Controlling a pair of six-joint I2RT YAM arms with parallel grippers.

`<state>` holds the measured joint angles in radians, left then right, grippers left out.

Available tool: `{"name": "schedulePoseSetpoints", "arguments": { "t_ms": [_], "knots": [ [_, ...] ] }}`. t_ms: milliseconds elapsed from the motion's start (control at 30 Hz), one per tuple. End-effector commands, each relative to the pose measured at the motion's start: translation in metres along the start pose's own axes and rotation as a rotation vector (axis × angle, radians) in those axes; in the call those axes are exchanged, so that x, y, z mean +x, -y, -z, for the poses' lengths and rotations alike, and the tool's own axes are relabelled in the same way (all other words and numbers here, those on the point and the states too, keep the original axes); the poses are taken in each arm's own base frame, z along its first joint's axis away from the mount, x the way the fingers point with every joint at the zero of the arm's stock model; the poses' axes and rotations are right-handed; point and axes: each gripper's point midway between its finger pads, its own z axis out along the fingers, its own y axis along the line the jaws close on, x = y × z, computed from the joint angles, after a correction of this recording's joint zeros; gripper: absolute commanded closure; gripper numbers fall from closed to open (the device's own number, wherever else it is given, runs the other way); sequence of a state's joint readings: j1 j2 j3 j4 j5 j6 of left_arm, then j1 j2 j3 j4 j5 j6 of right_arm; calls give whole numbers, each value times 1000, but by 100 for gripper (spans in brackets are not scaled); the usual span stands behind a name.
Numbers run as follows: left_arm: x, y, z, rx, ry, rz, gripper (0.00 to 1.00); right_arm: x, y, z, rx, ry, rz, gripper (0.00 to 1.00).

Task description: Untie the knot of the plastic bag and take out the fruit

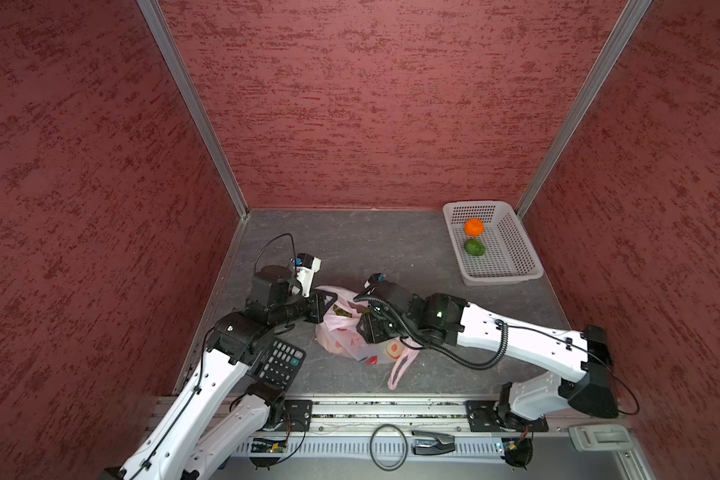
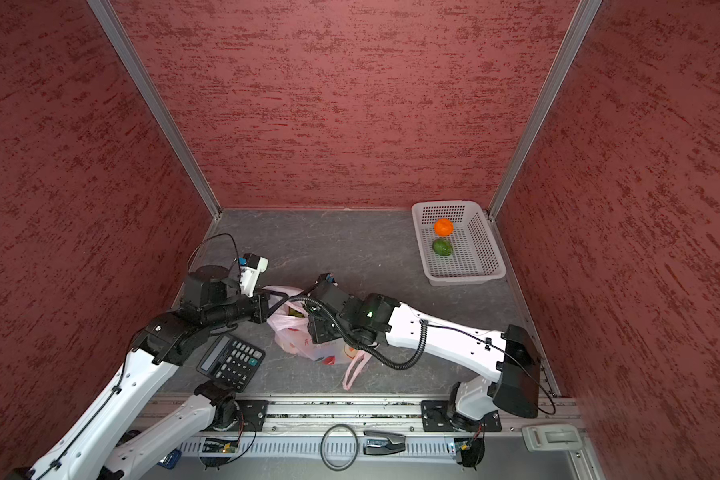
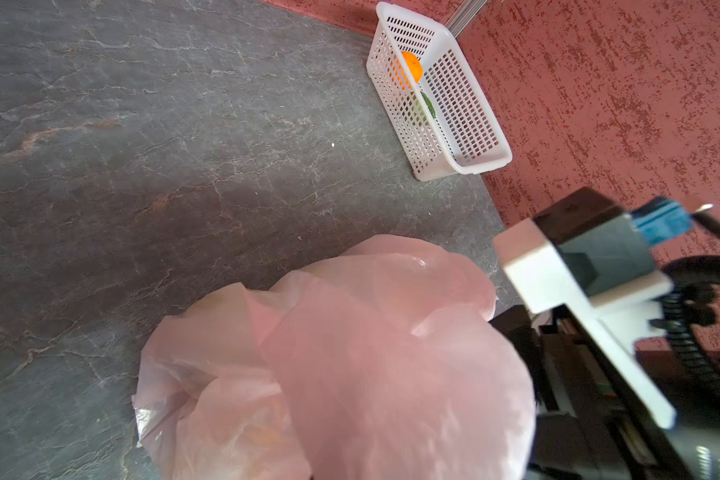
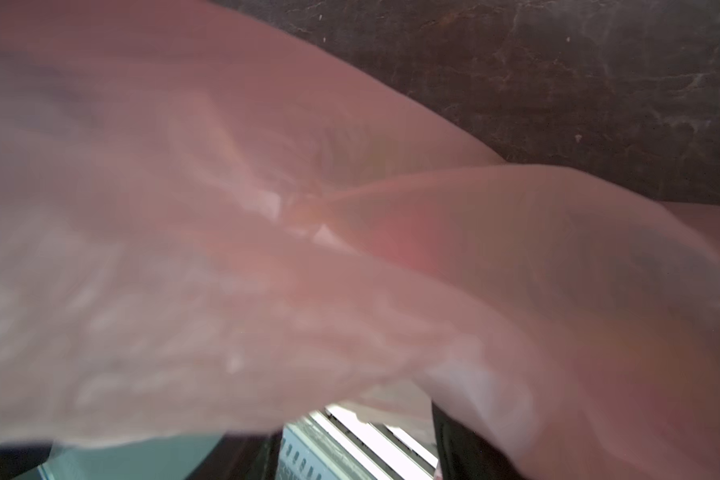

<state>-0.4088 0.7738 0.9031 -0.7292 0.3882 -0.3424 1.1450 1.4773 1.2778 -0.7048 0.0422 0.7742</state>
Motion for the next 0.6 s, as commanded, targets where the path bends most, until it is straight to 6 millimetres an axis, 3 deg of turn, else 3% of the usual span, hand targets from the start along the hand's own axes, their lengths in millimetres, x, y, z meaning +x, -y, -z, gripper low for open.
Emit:
{"name": "schedulePoseSetpoints", "arguments": {
  "t_ms": [0,167,333,433,567],
  "knots": [
    [-3,10,6,43,27,-47,100,-20,6,10,2,125,-75,44],
    [2,14,7,64,11,-69,100,-32,26,3,35,206,-121,48],
    [11,21,2,106,-23,-83,100,-61,34,-2,70,320,-157,48],
    [18,25,-2,122,-49,-98,100,-82,50,-19,150,375,-173,48],
    [28,27,-6,124,-87,-115,100,-123,98,-7,350,521,-248,48]
  ]
}}
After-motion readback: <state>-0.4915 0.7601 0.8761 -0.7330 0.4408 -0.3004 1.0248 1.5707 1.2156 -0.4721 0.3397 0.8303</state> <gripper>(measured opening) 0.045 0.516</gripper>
